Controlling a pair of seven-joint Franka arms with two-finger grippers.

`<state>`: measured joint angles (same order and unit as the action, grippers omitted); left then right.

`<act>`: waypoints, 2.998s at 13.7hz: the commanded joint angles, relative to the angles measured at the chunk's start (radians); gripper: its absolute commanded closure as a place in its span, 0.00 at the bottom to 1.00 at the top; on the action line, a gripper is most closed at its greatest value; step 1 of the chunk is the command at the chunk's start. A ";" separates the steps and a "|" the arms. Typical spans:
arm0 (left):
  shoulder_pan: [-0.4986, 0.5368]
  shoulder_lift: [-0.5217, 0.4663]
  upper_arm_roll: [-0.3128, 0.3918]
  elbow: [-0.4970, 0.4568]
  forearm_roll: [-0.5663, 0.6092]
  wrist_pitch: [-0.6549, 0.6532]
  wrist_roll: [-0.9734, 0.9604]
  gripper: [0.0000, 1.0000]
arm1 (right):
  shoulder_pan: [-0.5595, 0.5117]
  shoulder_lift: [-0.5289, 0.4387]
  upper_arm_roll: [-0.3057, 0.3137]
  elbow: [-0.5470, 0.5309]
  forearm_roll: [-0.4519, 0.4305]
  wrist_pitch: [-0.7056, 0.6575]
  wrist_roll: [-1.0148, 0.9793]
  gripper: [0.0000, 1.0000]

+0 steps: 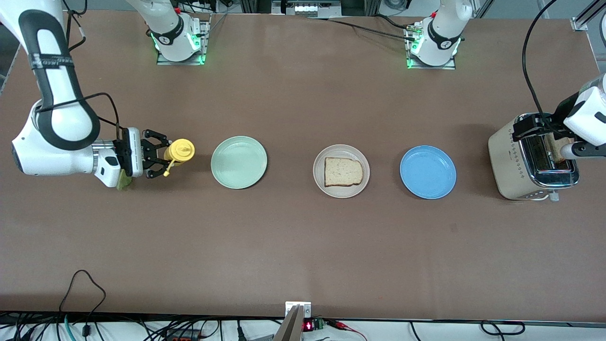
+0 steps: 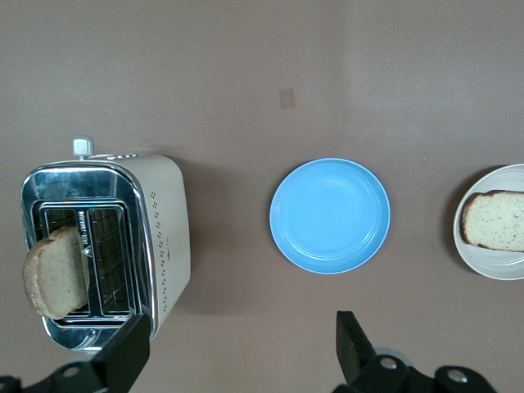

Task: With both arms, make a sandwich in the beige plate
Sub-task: 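Return the yellow bottle to the table and open the right gripper, then move the right gripper to the lettuce leaf and grasp it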

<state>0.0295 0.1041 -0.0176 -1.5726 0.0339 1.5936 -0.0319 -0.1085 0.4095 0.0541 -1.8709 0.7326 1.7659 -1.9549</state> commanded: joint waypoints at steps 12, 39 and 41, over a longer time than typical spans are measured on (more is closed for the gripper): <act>-0.007 0.008 -0.010 0.000 -0.015 -0.023 0.004 0.00 | -0.148 0.262 0.021 -0.011 0.314 -0.103 -0.565 0.84; 0.010 -0.021 -0.027 0.019 -0.043 -0.015 -0.006 0.00 | -0.100 0.046 -0.194 0.004 -0.237 0.156 0.797 0.00; 0.010 -0.020 -0.025 0.016 -0.043 -0.015 -0.006 0.00 | -0.042 0.046 -0.195 0.013 -0.295 0.193 1.017 0.00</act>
<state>0.0321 0.0936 -0.0412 -1.5573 0.0011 1.5838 -0.0352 -0.2118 0.4660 -0.1384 -1.8543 0.4938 1.9187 -1.1240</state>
